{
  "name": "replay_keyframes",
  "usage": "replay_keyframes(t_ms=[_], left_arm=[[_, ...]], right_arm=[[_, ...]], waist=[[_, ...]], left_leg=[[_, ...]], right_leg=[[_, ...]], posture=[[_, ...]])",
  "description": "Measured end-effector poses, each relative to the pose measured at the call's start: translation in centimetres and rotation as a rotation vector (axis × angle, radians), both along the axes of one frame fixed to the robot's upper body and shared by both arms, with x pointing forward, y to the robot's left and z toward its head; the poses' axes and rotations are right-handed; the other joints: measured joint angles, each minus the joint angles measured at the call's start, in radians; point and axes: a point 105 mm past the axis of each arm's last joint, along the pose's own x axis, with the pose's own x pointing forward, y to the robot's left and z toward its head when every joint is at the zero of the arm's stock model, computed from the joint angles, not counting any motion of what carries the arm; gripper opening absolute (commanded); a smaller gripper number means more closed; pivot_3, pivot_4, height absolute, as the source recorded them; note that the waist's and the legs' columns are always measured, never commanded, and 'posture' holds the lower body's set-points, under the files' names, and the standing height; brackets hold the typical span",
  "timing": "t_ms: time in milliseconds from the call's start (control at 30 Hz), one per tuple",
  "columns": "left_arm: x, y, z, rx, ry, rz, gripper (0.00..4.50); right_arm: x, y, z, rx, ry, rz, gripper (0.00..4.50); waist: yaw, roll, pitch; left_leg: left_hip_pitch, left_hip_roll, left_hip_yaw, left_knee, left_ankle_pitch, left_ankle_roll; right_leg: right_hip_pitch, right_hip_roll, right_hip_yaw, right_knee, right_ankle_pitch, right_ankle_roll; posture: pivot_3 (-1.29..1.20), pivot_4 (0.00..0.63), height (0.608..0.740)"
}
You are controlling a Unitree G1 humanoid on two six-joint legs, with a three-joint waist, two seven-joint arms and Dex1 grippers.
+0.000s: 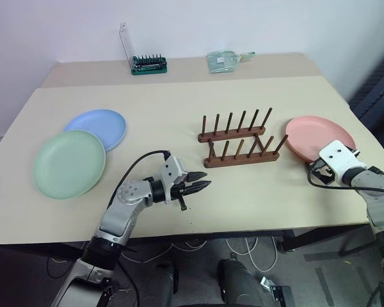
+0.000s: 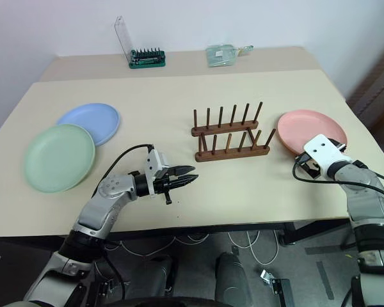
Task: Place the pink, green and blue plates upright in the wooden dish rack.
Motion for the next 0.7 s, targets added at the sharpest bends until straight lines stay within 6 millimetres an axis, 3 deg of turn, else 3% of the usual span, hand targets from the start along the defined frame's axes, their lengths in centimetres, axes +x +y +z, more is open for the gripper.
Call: replay_keyframes(t_ms=[67,267,300,400,500,633,700], left_arm=[[0.0,0.1,-0.1,0.001,0.002,0.01,1.1],[-0.2,0.5,-0.8,0.008,0.028,0.04,1.1],[-0.1,0.5,-0.8,0.008,0.028,0.041,1.1],[-0.2,0.5,-0.6,0.006,0.022,0.041,1.1],[-0.2,0.5,-0.6,0.007,0.022,0.041,1.1],[-0.1,0.5,-0.7,0.009,0.023,0.041,1.1],[-0.1,0.5,-0.7,0.008,0.024,0.038,1.1]], right_arm=[[0.2,0.0,-0.2,-0.013,0.001,0.011,3.37],[0.1,0.4,-1.4,-0.059,0.03,0.053,0.28],[0.1,0.4,-1.4,-0.063,0.029,0.054,0.02],[-0.4,0.3,-1.3,-0.07,0.006,0.05,0.02],[-0.5,0.9,0.6,-0.024,-0.075,0.061,0.02],[-0.5,1.9,5.6,0.169,-0.244,0.092,0.02],[-0.7,3.9,10.1,0.389,-0.358,0.187,0.02]], waist=[[0.0,0.0,0.0],[0.002,0.0,0.0],[0.002,0.0,0.0],[0.003,0.0,0.0],[0.0,0.002,0.001],[-0.004,0.004,0.003],[-0.004,0.005,0.003]], left_leg=[[0.0,0.0,0.0,0.0,0.0,0.0],[-0.001,0.0,0.0,0.0,0.0,0.0],[-0.001,0.0,0.0,0.0,0.0,0.0],[-0.001,0.0,-0.001,0.0,0.0,0.0],[-0.001,0.0,0.0,0.0,0.0,0.0],[-0.001,0.0,0.0,-0.001,0.0,0.0],[-0.001,0.0,-0.001,0.0,0.0,0.0]], right_leg=[[0.0,0.0,0.0,0.0,0.0,0.001],[0.0,0.0,0.0,0.0,0.0,0.0],[0.0,0.0,0.0,0.0,0.0,0.0],[0.0,0.0,0.0,0.0,0.0,0.001],[-0.001,0.0,0.0,0.0,0.001,0.002],[-0.001,0.0,0.001,0.0,0.001,0.002],[-0.001,0.0,0.001,0.0,0.001,0.002]], posture=[[0.0,0.15,0.74],[0.0,0.15,0.74],[0.0,0.15,0.74],[0.0,0.15,0.74],[0.0,0.15,0.74],[0.0,0.15,0.74],[0.0,0.15,0.74]])
